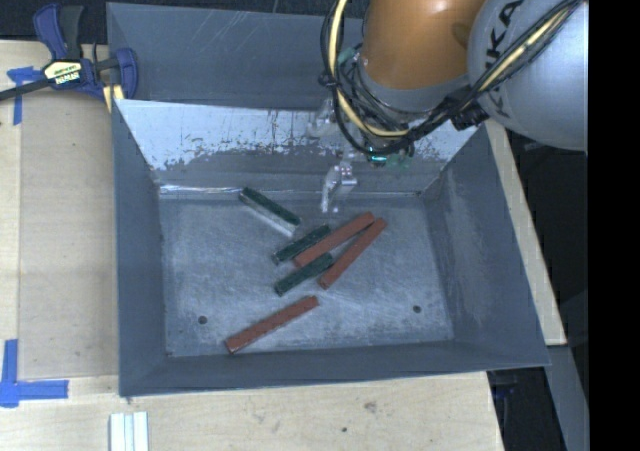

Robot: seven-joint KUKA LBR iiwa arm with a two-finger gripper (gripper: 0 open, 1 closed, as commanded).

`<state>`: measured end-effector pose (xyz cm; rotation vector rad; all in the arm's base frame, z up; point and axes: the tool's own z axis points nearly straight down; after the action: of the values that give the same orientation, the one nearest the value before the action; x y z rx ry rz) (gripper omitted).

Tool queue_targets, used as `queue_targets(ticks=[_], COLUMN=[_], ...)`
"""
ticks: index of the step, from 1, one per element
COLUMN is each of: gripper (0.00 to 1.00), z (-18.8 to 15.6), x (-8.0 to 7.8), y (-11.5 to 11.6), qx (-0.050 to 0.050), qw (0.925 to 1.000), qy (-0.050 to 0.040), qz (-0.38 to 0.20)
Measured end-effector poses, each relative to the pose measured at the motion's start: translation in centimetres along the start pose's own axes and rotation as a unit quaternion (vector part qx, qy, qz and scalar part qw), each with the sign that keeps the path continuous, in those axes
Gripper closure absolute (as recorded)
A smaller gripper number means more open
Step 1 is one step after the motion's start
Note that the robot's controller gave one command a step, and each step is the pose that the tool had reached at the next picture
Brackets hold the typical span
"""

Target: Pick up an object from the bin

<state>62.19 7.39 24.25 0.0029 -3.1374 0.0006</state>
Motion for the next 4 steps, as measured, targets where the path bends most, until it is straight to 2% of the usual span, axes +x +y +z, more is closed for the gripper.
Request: queue_targets(ticks=[1,2,3,4], gripper=[0.0,0.0,0.0,0.0], z=[-0.5,4.1,7.7,9.7], x=[-0.1,2.1,4.4,3.9], y=[0.0,-1.9,-6.5,-5.2], qx=[-0.001,0.0,0.0,0.001], qw=[1.0,0.9908,0.9828,0.958], qy=[-0.0042,-0.0068,-0.0035,-0.003], qz=[0.001,-0.135,-0.185,-0.287])
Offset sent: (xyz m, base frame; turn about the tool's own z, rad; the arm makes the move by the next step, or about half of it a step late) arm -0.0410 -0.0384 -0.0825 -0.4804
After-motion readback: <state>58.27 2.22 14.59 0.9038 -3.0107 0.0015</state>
